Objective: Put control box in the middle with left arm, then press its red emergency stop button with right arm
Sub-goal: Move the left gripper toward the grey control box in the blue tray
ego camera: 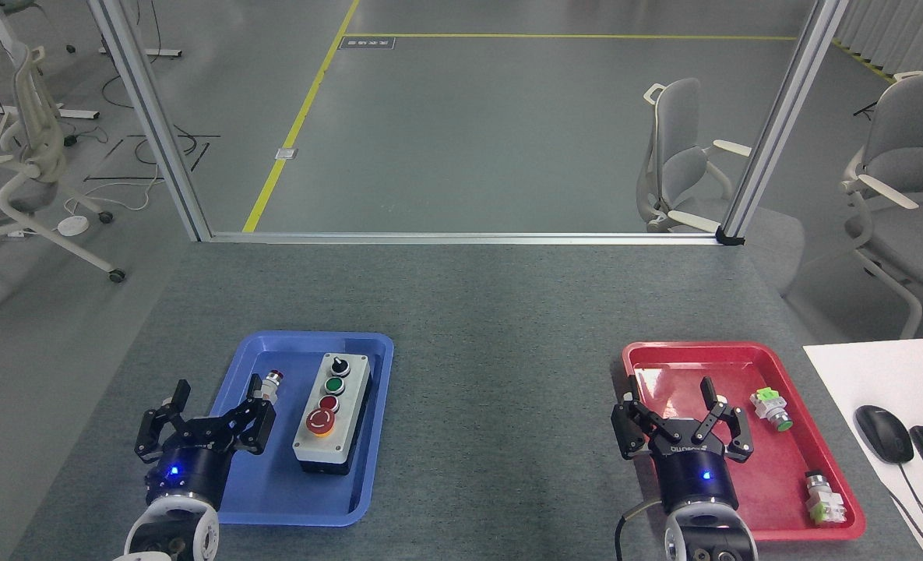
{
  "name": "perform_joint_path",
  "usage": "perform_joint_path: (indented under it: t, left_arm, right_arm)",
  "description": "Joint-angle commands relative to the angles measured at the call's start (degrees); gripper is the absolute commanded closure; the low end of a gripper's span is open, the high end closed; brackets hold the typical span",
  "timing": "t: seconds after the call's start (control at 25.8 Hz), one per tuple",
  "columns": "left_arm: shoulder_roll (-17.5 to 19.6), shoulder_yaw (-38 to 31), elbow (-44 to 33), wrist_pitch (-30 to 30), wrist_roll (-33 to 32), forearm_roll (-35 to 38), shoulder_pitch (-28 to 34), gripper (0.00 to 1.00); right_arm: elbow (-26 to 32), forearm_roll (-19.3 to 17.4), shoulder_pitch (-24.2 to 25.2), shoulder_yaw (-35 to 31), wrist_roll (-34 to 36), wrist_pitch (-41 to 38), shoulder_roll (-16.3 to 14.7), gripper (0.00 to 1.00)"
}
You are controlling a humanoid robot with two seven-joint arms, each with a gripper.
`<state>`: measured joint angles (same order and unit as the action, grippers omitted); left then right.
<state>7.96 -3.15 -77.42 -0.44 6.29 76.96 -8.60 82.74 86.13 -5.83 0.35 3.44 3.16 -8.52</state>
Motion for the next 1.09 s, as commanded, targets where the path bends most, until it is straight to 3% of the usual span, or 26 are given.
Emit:
perform_joint_path:
  t: [0.0, 0.43, 0.74, 0.89, 1.05]
  left_arm:
    - [0.04, -0.11, -0.19, 0.36, 0.3, 0.12, 0.43, 0.01]
    - [0.04, -1.25, -2.91, -0.96, 2.14, -1.02, 1.83, 0.01]
    - [-0.4, -0.55, -12.67, -6.06, 2.23, -0.05, 14.14, 0.01]
    - [-0.49, 3.76, -12.14, -4.48, 2.14, 2.14, 14.58, 0.02]
    - [-1.98, 9.12, -9.68, 1.32, 2.06, 10.67, 14.23, 0.02]
  right_arm:
    - [-0.12, 0.0, 0.02, 0.0, -0.01, 0.0, -0.19, 0.02]
    - [-0.21, 1.58, -0.06, 0.09, -0.01, 0.09, 1.92, 0.02]
    - [-0.21, 3.17, -0.5, 0.79, -0.1, -0.08, 4.56, 0.02]
    - [-0.3, 3.16, -0.33, 0.79, -0.1, -0.08, 4.21, 0.02]
    - [-0.3, 3.08, -0.24, 0.79, -0.01, 0.0, 3.77, 0.02]
